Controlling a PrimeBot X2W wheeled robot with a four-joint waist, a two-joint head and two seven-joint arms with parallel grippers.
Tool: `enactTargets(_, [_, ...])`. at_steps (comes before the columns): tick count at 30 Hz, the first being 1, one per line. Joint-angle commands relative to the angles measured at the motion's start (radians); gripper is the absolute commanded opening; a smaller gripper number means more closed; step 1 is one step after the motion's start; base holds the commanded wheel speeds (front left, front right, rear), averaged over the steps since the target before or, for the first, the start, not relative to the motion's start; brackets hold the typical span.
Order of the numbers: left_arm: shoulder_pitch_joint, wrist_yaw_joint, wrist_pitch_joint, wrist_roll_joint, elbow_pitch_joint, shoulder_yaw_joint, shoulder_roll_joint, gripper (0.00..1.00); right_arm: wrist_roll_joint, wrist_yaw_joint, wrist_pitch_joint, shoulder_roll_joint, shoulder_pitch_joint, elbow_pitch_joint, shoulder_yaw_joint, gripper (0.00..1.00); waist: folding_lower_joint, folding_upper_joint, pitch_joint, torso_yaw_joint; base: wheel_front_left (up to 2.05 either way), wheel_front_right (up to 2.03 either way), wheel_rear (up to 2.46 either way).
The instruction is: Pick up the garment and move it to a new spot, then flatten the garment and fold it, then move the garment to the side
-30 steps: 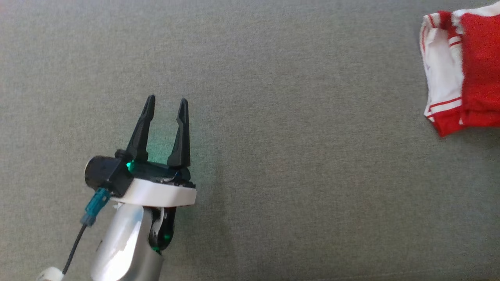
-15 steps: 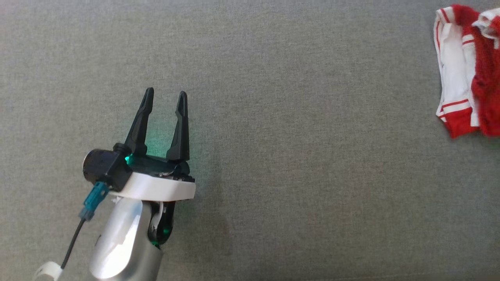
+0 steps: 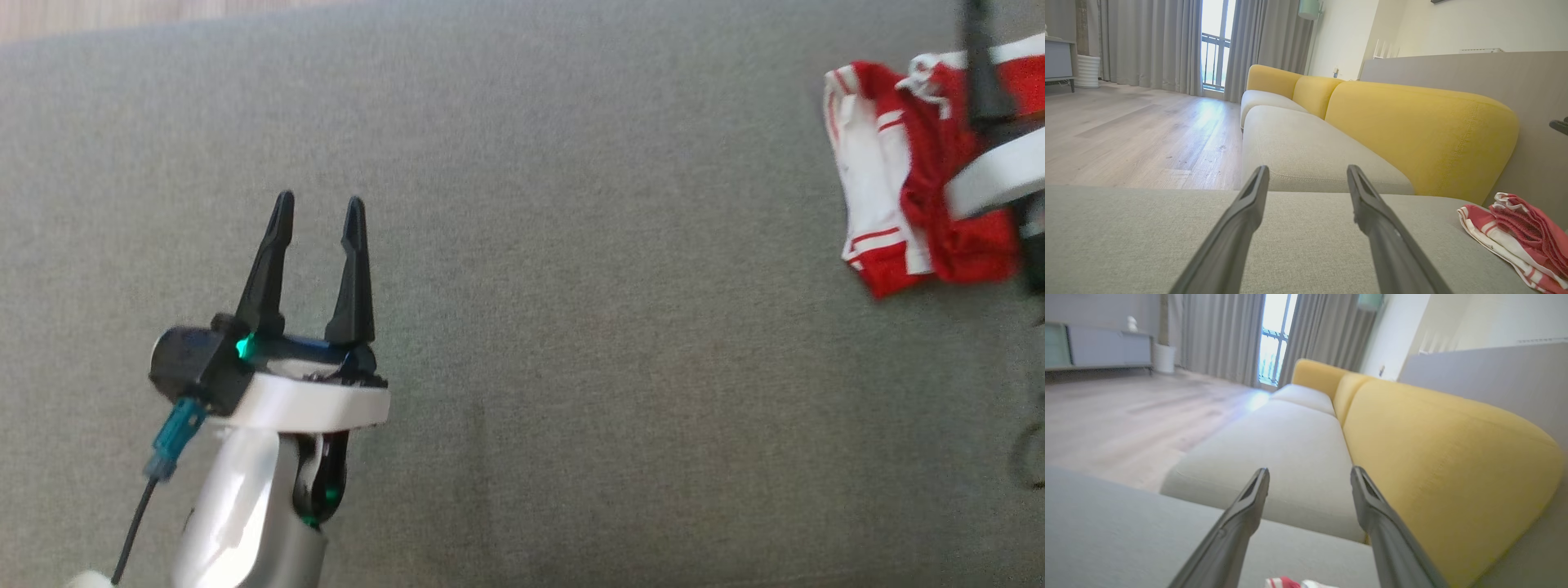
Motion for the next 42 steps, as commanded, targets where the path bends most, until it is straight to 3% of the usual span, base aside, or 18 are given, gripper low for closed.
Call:
enactTargets(1, [0.002, 0.002, -0.006, 0.009, -0.034, 0.041, 0.01, 1.0, 0.008, 0.007, -0.015, 0.017, 0.026, -0.047, 0.011, 1.0, 0.0001, 0.0, -0.034, -0.013, 0.0, 0.0, 0.0])
enactTargets(7, [0.058, 0.003, -0.006, 0.017, -0.033, 0.052, 0.007, 1.0, 0.008, 0.007, -0.085, 0.248, 0.176, -0.119, -0.005, 1.0, 0.0001, 0.0, -0.106, -0.015, 0.0, 0.0, 0.0])
enactTargets(11, [0.088, 0.003, -0.006, 0.011, -0.028, 0.06, 0.005, 1.0, 0.021, 0.007, -0.128, 0.316, 0.267, -0.096, -0.014, 1.0, 0.0001, 0.0, -0.133, -0.006, 0.0, 0.0, 0.0])
enactTargets(21, [0.145, 0.015, -0.006, 0.021, -0.019, 0.082, 0.002, 1.0, 0.104, 0.007, -0.244, 0.333, 0.428, -0.019, 0.032, 1.0, 0.0001, 0.0, -0.165, 0.011, 0.0, 0.0, 0.0])
enactTargets(42, [0.178, 0.024, -0.006, -0.038, -0.078, 0.112, 0.002, 1.0, 0.129, 0.007, -0.283, 0.333, 0.441, -0.002, 0.016, 1.0, 0.0001, 0.0, -0.176, 0.011, 0.0, 0.0, 0.0])
